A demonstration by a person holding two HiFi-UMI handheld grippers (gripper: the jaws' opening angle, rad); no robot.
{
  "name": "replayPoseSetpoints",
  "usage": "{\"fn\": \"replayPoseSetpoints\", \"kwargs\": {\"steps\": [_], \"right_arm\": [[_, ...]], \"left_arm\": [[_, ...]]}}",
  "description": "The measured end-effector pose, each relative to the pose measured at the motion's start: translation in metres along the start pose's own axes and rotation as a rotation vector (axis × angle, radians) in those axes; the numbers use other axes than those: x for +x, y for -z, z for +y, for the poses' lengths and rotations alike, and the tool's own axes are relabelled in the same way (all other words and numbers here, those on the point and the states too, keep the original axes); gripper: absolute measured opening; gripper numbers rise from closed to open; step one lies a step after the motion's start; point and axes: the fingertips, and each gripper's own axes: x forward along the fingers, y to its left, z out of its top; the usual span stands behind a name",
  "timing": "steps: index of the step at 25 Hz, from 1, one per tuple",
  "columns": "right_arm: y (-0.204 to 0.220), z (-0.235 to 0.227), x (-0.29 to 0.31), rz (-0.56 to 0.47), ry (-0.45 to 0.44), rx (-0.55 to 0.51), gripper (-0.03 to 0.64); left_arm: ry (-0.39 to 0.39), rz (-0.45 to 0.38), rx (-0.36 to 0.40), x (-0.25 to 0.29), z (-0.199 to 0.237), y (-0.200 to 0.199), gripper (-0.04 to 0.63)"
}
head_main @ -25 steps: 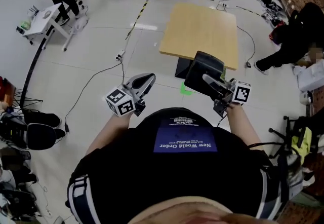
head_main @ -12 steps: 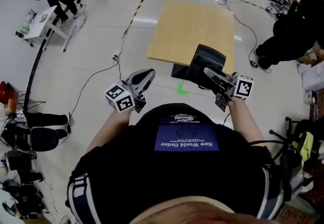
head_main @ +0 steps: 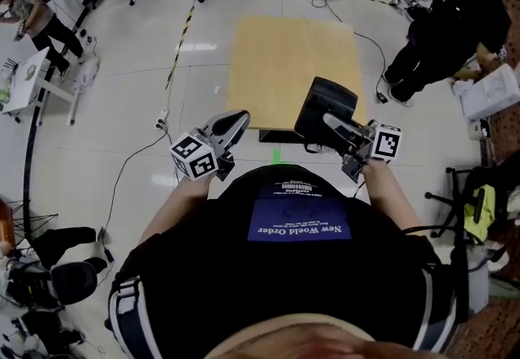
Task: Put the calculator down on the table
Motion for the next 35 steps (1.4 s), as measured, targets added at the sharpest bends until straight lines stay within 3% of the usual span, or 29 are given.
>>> {"fn": "replayPoseSetpoints", "kwargs": {"steps": [6,13,23,35], "right_arm": [[-0.007,-0.022,0.069,-0.056,0.094,0.006,0.08],[-0.019,-0.05,0.077,-0.039,0.126,0.018,0.08],[-0.077,-0.105,0.027,0.068,0.079,0.031,0.08],[-0.065,-0.125,0.036,0.227,0.062,0.04,0.08]], "left_arm": [[0.124,0.054,0.022,-0.004,0.074,-0.029,0.008],[0.129,0.062,-0.011,0.02,0.107,-0.023,0.008],[-0.012,0.044,-0.041,0.089,0.092,-0.013,0.008],[-0.122,-0.001,-0.028,0.076,0.092,-0.005,0.008]]}}
